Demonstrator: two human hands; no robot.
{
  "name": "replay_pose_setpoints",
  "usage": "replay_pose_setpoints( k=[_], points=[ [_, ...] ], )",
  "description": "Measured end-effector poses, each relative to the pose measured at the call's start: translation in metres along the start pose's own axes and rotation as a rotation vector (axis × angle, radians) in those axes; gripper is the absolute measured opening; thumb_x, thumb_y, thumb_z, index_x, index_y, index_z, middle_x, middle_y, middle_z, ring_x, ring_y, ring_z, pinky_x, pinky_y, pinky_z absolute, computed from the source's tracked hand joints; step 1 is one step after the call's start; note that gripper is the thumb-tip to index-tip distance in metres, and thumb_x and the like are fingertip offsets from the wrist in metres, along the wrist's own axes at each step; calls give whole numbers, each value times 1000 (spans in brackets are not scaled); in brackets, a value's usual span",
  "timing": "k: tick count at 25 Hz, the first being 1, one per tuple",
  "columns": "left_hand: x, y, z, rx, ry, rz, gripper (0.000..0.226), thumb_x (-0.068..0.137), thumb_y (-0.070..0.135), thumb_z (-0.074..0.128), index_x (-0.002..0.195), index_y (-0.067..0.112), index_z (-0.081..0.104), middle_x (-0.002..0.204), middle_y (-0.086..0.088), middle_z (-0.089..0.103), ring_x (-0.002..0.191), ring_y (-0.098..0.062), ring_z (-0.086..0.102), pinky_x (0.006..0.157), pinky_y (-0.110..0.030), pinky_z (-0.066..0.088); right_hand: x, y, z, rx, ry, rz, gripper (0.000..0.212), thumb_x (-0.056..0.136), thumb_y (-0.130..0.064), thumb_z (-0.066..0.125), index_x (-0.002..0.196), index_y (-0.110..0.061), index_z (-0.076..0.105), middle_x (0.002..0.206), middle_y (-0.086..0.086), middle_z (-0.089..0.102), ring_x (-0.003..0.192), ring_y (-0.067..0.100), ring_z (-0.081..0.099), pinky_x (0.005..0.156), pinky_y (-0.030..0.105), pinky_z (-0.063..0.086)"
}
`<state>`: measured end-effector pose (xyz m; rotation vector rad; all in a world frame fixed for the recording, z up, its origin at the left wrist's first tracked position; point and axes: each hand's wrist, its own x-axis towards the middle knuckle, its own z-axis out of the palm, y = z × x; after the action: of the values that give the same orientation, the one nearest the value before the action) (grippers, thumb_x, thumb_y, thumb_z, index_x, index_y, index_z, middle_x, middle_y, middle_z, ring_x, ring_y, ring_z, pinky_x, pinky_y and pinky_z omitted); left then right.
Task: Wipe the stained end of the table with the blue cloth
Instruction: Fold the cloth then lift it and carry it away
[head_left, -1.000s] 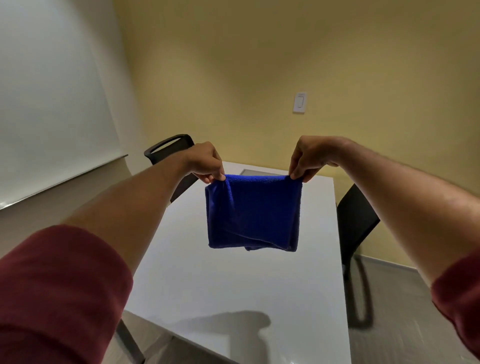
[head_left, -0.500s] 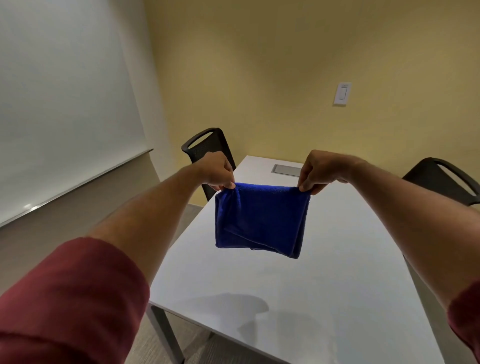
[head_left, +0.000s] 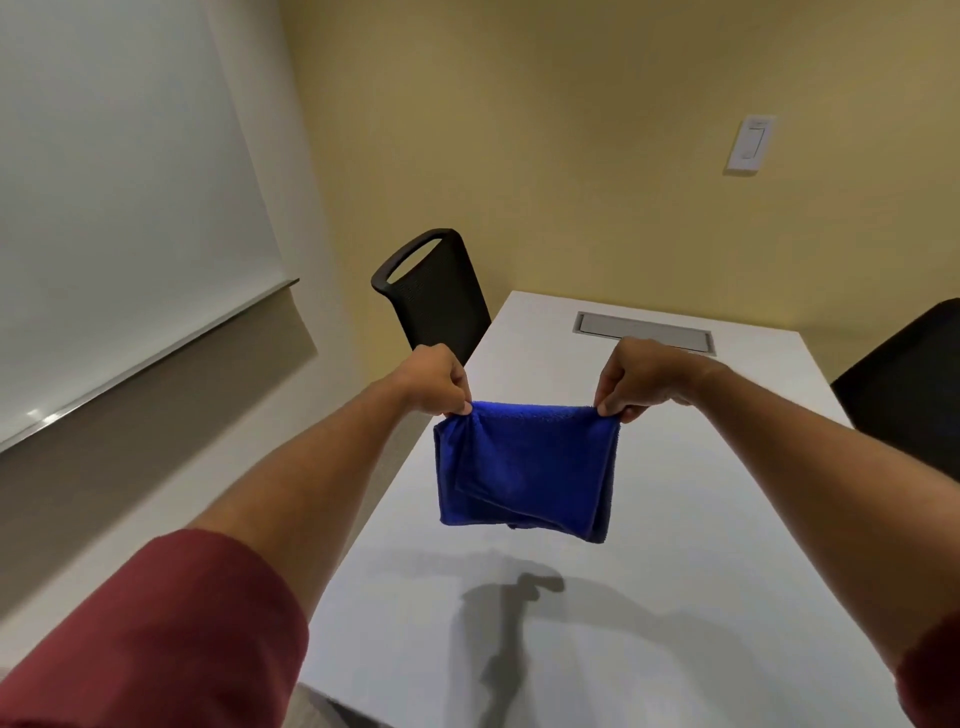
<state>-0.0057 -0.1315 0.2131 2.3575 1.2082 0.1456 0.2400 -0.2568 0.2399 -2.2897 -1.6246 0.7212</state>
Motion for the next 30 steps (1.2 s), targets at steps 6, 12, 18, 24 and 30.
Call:
replay_pose_setpoints(
  k=[6, 12, 18, 24, 30],
  points=[
    [93, -44, 14, 33, 4, -25, 10, 85, 12, 70, 78, 18, 74, 73, 6, 67, 73, -10, 64, 56, -17, 47, 107, 13, 21, 5, -18, 22, 8, 84, -3, 73, 90, -3, 77, 86, 10, 75, 76, 18, 73, 72, 27, 62],
    [166, -77, 12, -2, -24, -26, 7, 86, 12, 70, 84, 16, 76, 79, 3, 68, 77, -11, 66, 61, -18, 52, 183, 15, 28, 35, -8, 40, 8, 85, -6, 72, 91, -5, 78, 88, 10, 76, 82, 19, 74, 80, 33, 63],
    [222, -102, -4, -17, -275, 24, 7, 84, 9, 73, 78, 14, 73, 78, 0, 70, 74, -11, 67, 59, -17, 50, 225, 17, 27, 133, -169, 120, 7, 83, -2, 73, 87, -2, 79, 85, 9, 78, 76, 16, 74, 69, 25, 62],
    [278, -124, 2, -31, -482, 43, 7, 83, 9, 73, 79, 14, 74, 83, -1, 73, 78, -12, 69, 64, -20, 53, 271, 31, 38, 206, -240, 207, 6, 81, -1, 74, 85, -2, 79, 83, 9, 78, 75, 16, 74, 69, 28, 63],
    [344, -154, 76, -5, -269, 14, 7, 81, 12, 76, 77, 17, 76, 77, 3, 72, 75, -8, 68, 77, -28, 60, 337, 61, 94, 35, -52, 264, 8, 81, 0, 69, 84, -2, 76, 76, 7, 72, 73, 20, 70, 73, 29, 60]
  ],
)
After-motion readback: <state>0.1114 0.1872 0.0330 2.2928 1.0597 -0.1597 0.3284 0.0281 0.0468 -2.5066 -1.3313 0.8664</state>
